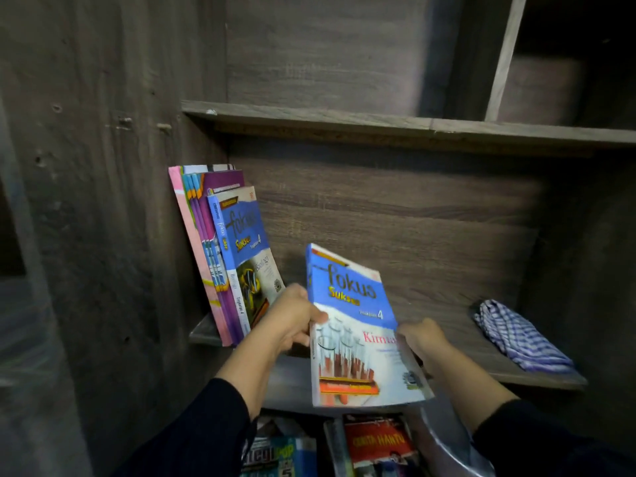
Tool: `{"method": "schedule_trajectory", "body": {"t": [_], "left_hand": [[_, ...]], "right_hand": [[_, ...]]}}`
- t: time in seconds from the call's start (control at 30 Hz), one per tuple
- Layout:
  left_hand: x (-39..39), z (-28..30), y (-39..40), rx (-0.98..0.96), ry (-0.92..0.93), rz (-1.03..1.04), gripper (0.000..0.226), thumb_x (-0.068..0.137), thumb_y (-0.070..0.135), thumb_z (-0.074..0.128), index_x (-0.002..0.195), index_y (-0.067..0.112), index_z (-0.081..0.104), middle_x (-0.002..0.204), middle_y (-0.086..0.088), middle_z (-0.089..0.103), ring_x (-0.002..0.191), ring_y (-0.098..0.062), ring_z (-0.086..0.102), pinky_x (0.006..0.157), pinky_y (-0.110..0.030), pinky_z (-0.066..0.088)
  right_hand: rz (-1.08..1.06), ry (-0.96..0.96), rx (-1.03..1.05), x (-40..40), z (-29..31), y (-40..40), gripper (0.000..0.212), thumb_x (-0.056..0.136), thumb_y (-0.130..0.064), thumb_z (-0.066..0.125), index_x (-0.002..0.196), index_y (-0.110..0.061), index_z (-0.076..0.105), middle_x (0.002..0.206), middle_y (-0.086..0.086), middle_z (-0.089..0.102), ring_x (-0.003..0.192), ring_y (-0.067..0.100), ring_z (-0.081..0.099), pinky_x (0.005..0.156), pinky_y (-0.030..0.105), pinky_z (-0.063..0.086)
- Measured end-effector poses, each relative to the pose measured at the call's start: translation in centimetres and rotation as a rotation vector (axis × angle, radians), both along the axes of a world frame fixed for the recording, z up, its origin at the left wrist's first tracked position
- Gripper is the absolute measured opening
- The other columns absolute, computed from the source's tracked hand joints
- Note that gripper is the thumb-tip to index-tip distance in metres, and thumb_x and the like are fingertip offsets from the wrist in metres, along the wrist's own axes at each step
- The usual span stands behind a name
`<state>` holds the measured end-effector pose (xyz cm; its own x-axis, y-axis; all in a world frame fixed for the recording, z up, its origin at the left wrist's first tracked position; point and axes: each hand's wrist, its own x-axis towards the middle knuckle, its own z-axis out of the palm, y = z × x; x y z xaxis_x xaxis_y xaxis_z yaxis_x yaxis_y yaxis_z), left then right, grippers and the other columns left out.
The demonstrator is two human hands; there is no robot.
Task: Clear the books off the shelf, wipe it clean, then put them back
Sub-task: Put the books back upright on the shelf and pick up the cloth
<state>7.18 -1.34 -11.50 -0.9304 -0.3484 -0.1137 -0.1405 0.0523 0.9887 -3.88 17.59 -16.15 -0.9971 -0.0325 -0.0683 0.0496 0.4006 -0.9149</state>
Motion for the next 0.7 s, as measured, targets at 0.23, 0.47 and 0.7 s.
{"method": "schedule_trajectory", "body": {"t": [0.23,0.47,0.7], "left_hand": [[1.5,4.0,-4.3,-0.112,0.366,0.426,0.038,0.078,-0.007,0.064,0.077,0.023,0.042,0.096,-0.014,0.062,0.090,-0.036,0.064,0.074,-0.049,0.052],[1.6,-0.2,-6.1,-0.376,0.427,0.607,0.034,0.079,-0.003,0.064,0.092,0.016,0.039,0.099,-0.006,0.063,0.094,-0.031,0.063,0.073,-0.035,0.050],[2.8,0.7,-6.9,-0.958,0.026,0.589,0.024,0.088,0.036,0.063,0.092,0.018,0.047,0.089,-0.003,0.064,0.075,-0.022,0.065,0.057,-0.031,0.050]], "right_hand": [[0.111,0.090,0.148,0.1,-1.0,-0.6,0.039,0.087,-0.007,0.055,0.049,-0.014,0.048,0.052,0.006,0.047,0.054,0.020,0.043,0.053,0.029,0.031],[0.182,0.081,0.286,0.3,-1.1,-0.9,0.045,0.087,-0.002,0.051,0.044,-0.015,0.046,0.026,-0.005,0.040,0.047,0.014,0.038,0.047,0.025,0.028],[0.173,0.087,0.297,0.2,-1.3,-0.9,0.037,0.084,-0.003,0.054,0.048,-0.012,0.054,0.049,0.006,0.052,0.056,0.022,0.050,0.056,0.025,0.037]]}}
